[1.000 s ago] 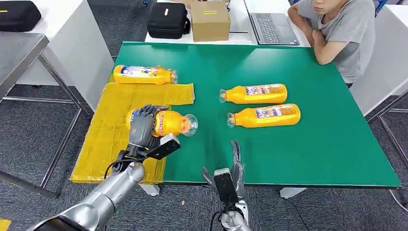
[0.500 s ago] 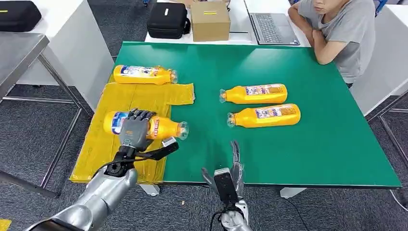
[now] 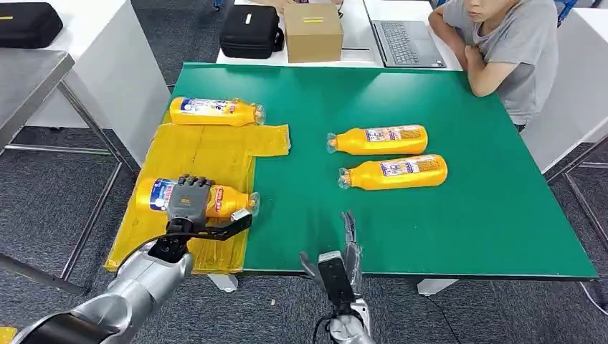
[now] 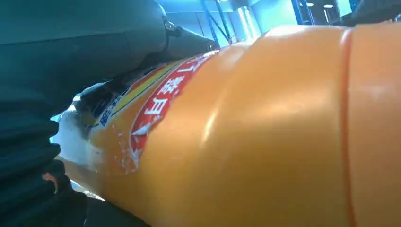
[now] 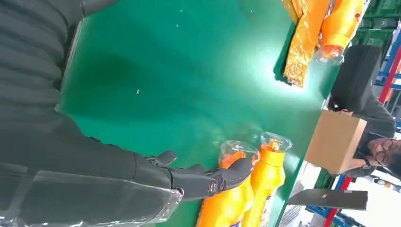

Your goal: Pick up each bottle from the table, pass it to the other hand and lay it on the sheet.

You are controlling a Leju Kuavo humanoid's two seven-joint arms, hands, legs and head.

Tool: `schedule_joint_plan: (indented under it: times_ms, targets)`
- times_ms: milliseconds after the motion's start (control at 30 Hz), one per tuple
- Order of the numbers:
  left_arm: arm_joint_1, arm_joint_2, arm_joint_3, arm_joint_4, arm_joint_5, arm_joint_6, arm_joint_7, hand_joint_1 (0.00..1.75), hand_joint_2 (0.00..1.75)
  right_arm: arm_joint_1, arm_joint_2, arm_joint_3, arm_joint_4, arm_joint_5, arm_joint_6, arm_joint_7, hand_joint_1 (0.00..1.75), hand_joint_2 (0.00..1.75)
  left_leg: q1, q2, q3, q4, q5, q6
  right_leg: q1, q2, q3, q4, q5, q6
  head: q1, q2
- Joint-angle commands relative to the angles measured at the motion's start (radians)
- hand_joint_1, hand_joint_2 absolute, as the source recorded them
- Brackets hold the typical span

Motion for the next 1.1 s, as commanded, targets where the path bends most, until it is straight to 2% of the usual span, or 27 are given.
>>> schedule_joint_plan:
  times_ms: [33,167,233,400,500,700,1100]
  targets:
    - [-0.026,-0.001,-0.024,0.094,-0.001,-0.021,-0.016,1.75,1.75,-0.025,-0.017,-0.004,0.044,-0.003,0.002,0.0,0.0,1.75,0.001,0.002,0.004,-0.001,-0.001,-0.002,0.001,0.002,0.003,0.0,-0.001,-0.002,0.0,0.0]
    - [-0.022,-0.016,0.012,0.092,0.029,0.006,-0.075,1.75,1.75,-0.026,-0.021,-0.008,0.041,0.001,0.008,0.0,0.0,1.75,0.001,0.002,0.006,-0.001,-0.001,-0.004,0.001,0.001,0.004,0.001,-0.002,-0.002,0.0,0.0]
    - [-0.015,-0.041,0.085,0.088,0.118,0.015,-0.206,1.75,1.75,-0.027,-0.023,-0.012,0.039,0.001,0.01,0.0,0.0,1.75,0.001,0.002,0.006,-0.001,-0.001,-0.004,0.001,0.0,0.005,0.001,-0.002,-0.002,0.0,0.0]
    - [-0.015,-0.041,0.085,0.088,0.118,0.015,-0.206,1.75,1.75,-0.027,-0.023,-0.012,0.039,0.001,0.01,0.0,0.0,1.75,0.001,0.0,0.005,0.0,-0.001,-0.004,0.001,-0.001,0.005,0.001,-0.002,-0.002,0.0,0.0]
    - [-0.012,-0.077,0.167,0.074,0.227,0.033,-0.363,1.75,1.75,-0.027,-0.026,-0.015,0.036,0.002,0.013,0.0,0.0,1.75,0.001,0.0,0.004,0.0,0.0,-0.004,0.001,0.0,0.004,0.001,-0.002,-0.002,0.0,0.0]
    - [-0.012,-0.122,0.243,0.053,0.337,0.208,-0.489,1.75,1.75,-0.023,-0.027,-0.011,0.032,0.002,0.005,0.0,0.0,1.75,0.0,-0.002,0.004,0.0,-0.001,-0.004,0.001,-0.003,0.005,0.002,-0.003,-0.002,0.0,0.0]
    - [-0.006,-0.111,0.23,0.081,0.319,0.2,-0.466,1.75,1.75,-0.027,-0.026,-0.008,0.038,0.003,0.004,0.0,0.0,1.75,0.001,0.0,0.001,0.0,0.0,-0.004,0.001,0.0,0.0,0.001,-0.001,-0.001,0.0,0.0]
